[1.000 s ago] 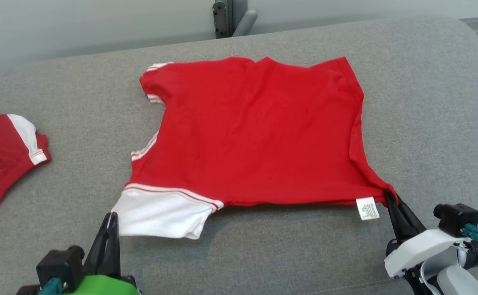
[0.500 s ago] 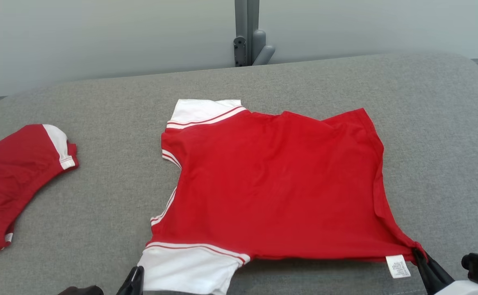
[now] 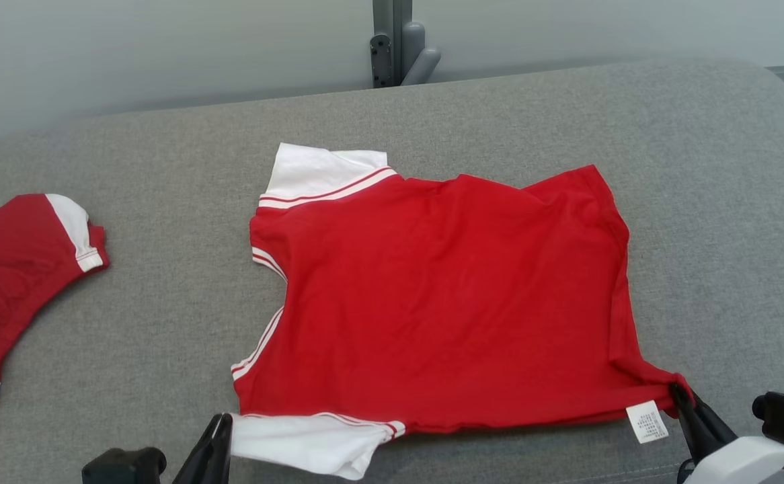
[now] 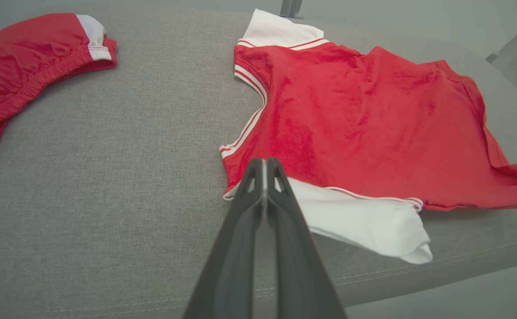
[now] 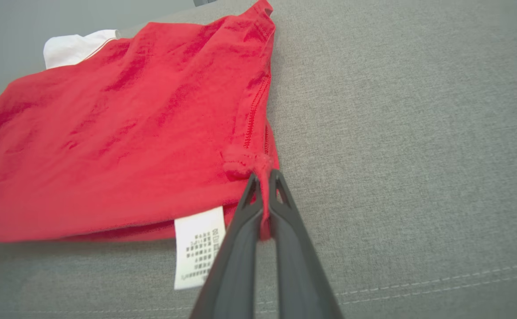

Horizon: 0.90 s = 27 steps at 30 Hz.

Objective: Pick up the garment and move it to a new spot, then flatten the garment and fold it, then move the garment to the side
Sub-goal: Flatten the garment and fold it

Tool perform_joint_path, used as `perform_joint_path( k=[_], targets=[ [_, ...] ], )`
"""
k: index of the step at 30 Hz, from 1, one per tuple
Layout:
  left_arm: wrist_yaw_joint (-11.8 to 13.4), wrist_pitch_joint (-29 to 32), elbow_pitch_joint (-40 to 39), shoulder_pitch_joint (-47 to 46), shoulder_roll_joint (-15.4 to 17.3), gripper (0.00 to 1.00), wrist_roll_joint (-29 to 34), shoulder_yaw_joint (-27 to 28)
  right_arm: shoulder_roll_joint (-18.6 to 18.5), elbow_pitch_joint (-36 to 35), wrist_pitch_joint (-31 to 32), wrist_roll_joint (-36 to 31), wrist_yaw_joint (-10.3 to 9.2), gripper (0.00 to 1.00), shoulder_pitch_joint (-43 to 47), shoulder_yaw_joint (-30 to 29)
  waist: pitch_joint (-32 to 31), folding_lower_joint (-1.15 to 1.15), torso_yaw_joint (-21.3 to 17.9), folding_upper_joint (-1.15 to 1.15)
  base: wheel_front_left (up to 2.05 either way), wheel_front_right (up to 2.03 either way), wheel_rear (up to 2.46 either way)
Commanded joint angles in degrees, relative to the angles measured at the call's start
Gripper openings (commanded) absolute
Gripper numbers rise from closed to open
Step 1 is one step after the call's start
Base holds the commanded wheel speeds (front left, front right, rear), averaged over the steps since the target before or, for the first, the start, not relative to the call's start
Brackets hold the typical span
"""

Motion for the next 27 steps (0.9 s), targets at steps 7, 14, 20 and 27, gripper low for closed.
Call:
perform_joint_path(
  k=[7, 14, 20, 27],
  targets=[
    [-1.98, -0.24, 3.49, -8.89, -0.62, 0.00, -0.36, -0.54, 1.07, 1.74, 6.26, 0.93, -0.04, 0.00, -6.36, 0.10, 5.08, 0.00, -1.99, 0.00, 0.00, 0.00, 0.00],
    [-2.78, -0.53, 7.32, -17.19, -1.45, 0.00, -0.62, 0.22, 0.99, 2.97, 9.06, 0.56, -0.03, 0.00, -13.77, 0.21, 10.18, 0.00, -3.18, 0.00, 0.00, 0.00, 0.00],
    [-3.14, -2.15, 10.84, -22.76, -2.31, 0.00, -1.33, 1.41, 0.28, 4.37, 8.16, 0.63, -0.03, 0.00, -19.29, 0.88, 14.68, 0.00, -3.54, 0.00, 0.00, 0.00, 0.00],
    [-4.28, -4.35, 17.41, -25.69, -2.82, 1.00, -2.04, 1.46, -0.26, 6.89, 5.35, 1.01, -0.03, 0.90, -23.18, 3.21, 17.23, 0.00, -4.02, 0.00, 0.00, 0.00, 0.00]
  ],
)
